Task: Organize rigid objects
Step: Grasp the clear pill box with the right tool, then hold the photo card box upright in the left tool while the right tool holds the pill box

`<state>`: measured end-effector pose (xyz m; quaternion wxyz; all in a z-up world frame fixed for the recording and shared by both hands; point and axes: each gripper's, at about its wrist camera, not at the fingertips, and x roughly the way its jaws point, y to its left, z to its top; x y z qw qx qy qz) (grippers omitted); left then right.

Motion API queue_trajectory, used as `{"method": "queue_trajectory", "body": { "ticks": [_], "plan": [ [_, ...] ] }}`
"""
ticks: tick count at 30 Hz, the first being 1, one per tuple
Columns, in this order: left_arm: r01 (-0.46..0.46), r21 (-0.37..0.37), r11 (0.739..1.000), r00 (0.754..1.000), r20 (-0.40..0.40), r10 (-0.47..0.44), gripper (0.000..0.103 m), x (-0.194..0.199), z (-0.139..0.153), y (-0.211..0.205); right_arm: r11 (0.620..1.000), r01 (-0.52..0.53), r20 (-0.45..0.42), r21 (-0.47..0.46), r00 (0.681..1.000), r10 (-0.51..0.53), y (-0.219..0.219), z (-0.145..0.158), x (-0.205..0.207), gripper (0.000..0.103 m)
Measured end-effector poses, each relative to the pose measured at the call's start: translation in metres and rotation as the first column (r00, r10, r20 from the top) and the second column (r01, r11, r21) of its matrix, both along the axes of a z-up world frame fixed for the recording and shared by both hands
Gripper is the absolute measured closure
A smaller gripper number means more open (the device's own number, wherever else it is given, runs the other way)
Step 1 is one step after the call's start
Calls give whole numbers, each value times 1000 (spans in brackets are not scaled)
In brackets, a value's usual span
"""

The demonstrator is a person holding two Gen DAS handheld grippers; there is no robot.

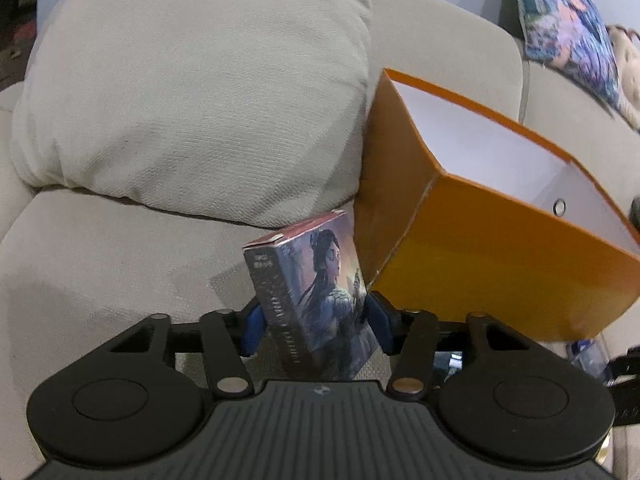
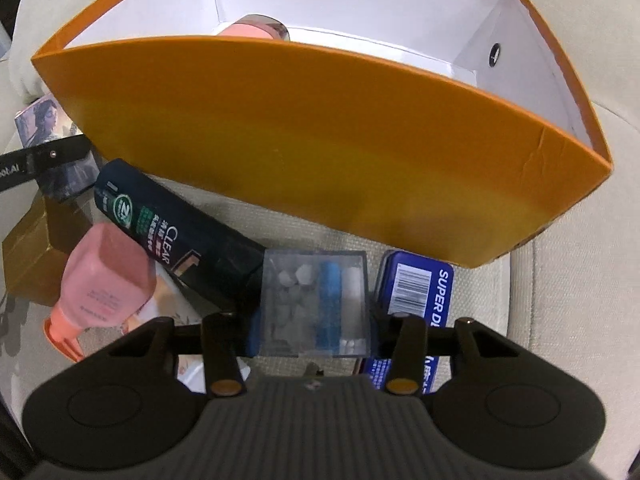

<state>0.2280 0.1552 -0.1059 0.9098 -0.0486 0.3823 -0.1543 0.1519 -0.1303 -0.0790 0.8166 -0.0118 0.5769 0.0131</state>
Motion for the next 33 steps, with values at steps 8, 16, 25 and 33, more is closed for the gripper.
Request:
{"method": "queue_trajectory", "body": {
  "ticks": [8,16,25,33],
  "plan": [
    [-7,-35,999,1000,28,8,68,-5,7,4,1000,4,3,-1,1000,-4,0,0,2,54],
    [41,79,996,998,43,-45,76,-24,19,-8,1000,5,3,6,1000,-5,-3,2,-3,54],
    [48,147,988,997,46,-56,78,-35,21,-14,1000,-3,0,-7,1000,3,0,1,-4,54],
    [46,145,988,998,45,-53,78,-34,21,-14,1000,4,9,-2,1000,-4,0,4,-4,54]
  ]
}}
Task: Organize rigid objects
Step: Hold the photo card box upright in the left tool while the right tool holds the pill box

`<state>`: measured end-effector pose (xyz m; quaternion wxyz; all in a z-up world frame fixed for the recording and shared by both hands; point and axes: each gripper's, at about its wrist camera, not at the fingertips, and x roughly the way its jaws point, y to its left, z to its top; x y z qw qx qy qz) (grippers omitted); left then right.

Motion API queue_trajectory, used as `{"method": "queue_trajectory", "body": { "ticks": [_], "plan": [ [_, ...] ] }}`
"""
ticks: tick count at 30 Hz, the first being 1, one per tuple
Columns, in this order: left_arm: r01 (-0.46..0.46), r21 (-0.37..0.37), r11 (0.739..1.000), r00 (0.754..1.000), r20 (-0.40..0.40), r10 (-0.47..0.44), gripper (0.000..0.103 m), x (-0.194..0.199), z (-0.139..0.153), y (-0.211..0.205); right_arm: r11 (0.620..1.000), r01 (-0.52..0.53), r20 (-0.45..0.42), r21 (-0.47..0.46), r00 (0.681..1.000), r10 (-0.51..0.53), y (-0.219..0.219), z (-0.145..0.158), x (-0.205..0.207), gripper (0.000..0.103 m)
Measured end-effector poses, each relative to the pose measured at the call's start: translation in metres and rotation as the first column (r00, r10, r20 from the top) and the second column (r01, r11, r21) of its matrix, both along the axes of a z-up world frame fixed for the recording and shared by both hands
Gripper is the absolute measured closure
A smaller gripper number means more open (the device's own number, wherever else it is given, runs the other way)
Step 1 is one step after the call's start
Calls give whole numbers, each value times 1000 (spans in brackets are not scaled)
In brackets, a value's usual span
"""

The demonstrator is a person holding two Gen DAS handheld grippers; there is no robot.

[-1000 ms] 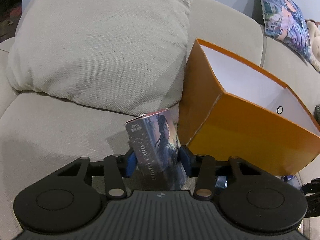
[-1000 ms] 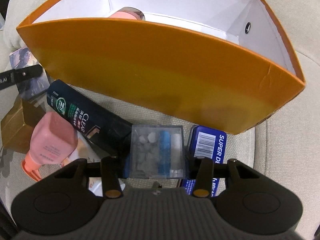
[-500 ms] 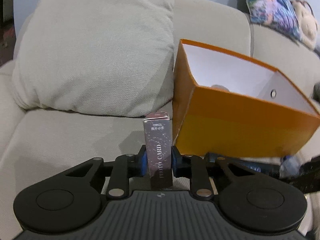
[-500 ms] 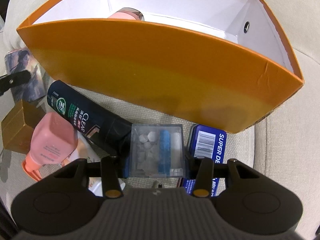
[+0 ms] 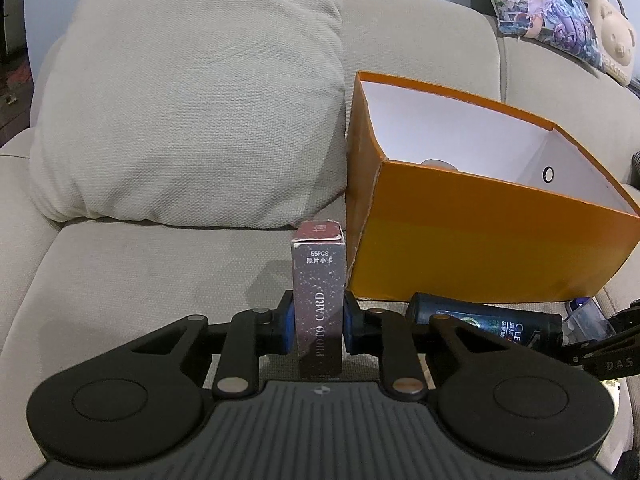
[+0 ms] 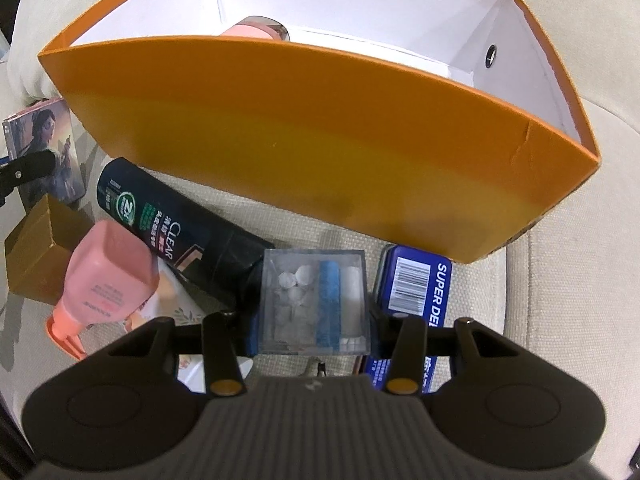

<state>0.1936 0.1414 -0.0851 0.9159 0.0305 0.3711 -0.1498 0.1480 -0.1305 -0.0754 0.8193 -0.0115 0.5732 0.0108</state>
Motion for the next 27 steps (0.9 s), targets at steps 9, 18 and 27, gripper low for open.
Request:
{"method": "queue_trajectory", "body": {
  "ticks": [9,18,27],
  "plan": [
    [-4,7,1000,1000,3,4,78,0,0,-1,1000,9,13,10,1000,-9,-4,5,-4,54],
    [-20,-11,1000,1000,-11,20,78,0,3,5,999,4,39,39,999,-5,-9,18,-12,54],
    [-40,-34,999,999,8,40,78,-8,12,12,998,26,90,62,995,-32,-30,37,-24,54]
  ]
}}
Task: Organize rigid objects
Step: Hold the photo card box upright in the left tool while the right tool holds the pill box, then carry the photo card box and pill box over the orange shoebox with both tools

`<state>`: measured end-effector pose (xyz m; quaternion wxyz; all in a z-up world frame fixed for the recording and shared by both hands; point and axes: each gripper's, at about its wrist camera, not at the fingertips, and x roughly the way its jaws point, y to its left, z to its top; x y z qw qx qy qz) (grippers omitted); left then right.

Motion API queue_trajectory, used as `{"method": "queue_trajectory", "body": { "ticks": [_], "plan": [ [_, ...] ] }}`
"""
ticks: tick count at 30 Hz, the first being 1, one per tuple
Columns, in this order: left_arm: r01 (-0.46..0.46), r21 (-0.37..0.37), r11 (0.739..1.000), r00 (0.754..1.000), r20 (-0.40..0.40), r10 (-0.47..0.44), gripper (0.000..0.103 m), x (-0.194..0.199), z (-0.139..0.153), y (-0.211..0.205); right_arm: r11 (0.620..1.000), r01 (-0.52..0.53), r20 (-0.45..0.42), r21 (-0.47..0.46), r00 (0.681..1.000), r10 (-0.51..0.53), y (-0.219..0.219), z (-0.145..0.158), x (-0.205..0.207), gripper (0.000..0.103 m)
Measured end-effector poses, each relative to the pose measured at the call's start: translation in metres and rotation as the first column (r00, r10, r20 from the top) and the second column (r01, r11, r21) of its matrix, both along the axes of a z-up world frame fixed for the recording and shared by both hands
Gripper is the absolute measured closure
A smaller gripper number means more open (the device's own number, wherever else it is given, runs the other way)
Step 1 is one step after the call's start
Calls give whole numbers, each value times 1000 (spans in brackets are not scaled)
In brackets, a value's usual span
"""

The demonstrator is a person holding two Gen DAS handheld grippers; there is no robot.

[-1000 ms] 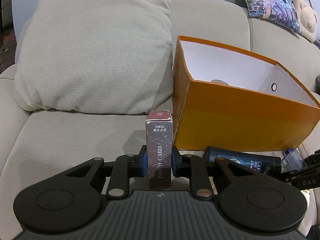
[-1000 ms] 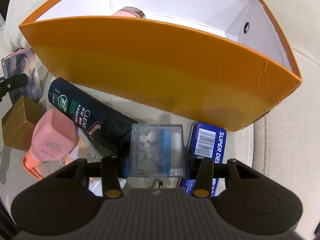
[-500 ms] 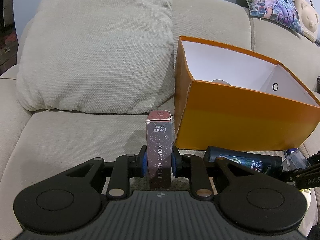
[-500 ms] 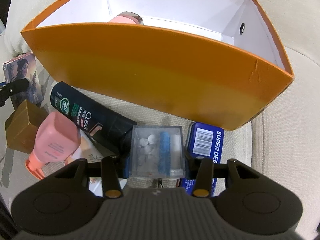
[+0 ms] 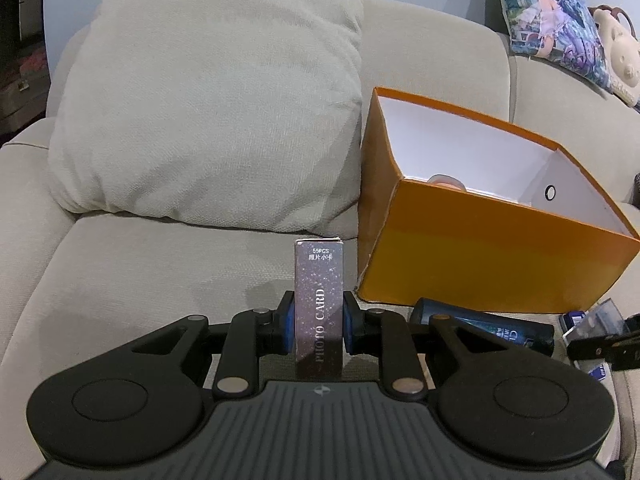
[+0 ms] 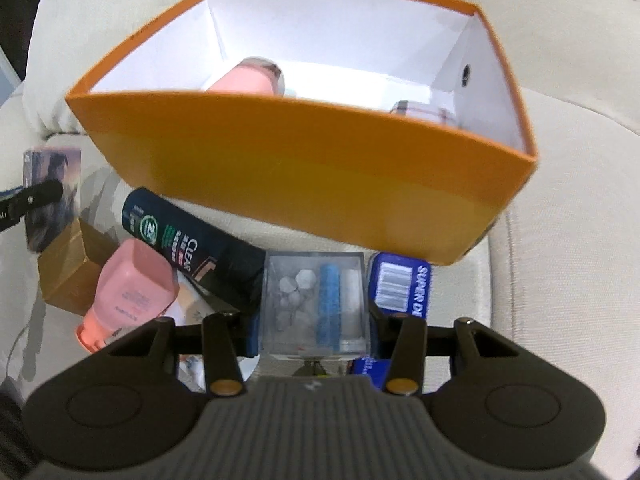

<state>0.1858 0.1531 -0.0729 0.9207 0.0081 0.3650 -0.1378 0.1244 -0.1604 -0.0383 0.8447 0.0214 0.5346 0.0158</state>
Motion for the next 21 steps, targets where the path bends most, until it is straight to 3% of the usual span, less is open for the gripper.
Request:
{"method": "queue_trajectory", "body": {
  "ticks": [21],
  "plan": [
    [2,-28,1000,998,59,0,78,-30,34,5,998,-29,64,50,998,26,1,38,-23,54]
  ]
}}
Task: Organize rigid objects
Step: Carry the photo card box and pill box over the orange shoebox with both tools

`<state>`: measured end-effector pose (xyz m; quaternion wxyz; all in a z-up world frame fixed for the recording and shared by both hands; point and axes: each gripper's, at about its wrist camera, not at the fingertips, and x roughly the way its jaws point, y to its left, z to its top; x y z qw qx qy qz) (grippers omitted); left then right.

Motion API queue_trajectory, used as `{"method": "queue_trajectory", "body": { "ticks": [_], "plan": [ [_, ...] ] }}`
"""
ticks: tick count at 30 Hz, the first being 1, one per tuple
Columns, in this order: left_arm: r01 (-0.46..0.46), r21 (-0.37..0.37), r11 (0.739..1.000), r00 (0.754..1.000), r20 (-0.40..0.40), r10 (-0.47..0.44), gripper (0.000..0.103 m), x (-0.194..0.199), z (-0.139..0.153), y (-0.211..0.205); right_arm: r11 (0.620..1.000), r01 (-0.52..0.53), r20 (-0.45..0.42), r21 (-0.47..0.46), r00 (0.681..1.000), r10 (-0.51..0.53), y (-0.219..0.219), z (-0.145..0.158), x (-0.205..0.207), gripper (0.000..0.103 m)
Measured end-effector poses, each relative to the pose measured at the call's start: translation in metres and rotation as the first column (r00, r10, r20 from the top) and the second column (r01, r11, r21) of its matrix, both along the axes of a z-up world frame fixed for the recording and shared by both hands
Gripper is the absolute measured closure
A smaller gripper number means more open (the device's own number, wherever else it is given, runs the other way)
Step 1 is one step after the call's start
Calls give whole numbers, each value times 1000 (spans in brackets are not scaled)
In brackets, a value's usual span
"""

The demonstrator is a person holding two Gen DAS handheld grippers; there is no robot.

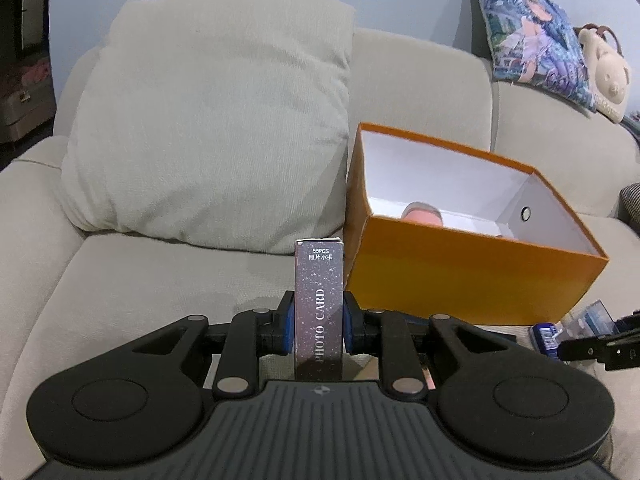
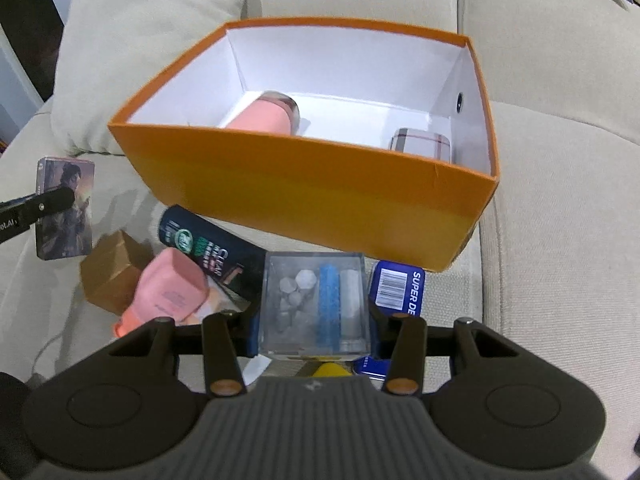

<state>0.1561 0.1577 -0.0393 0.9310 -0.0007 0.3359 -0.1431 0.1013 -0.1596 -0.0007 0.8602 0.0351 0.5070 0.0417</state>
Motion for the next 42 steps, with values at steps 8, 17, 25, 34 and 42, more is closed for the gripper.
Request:
{"method": "queue_trajectory", "body": {
  "ticks": [8,17,25,34,42],
  "plan": [
    [40,-23,999,995,92,-38,78,-20,43,0,999,20,119,33,993,-24,-3,56,-4,54],
    [158,-39,987,969,199,-147,78,6,105,-41,993,87,248,79,963,-104,-14,106,33,54],
    [226,-44,973,974,38,-224,78,102,83,-98,991,122,211,55,969,-131,-21,82,86,54],
    [215,137,967,974,-99,-203,78,148,31,-140,989,129,110,75,985,-137,-24,31,118,55],
    [238,189,953,963,-173,-206,78,161,12,-149,993,106,48,59,993,-109,-16,5,134,55]
  ]
}}
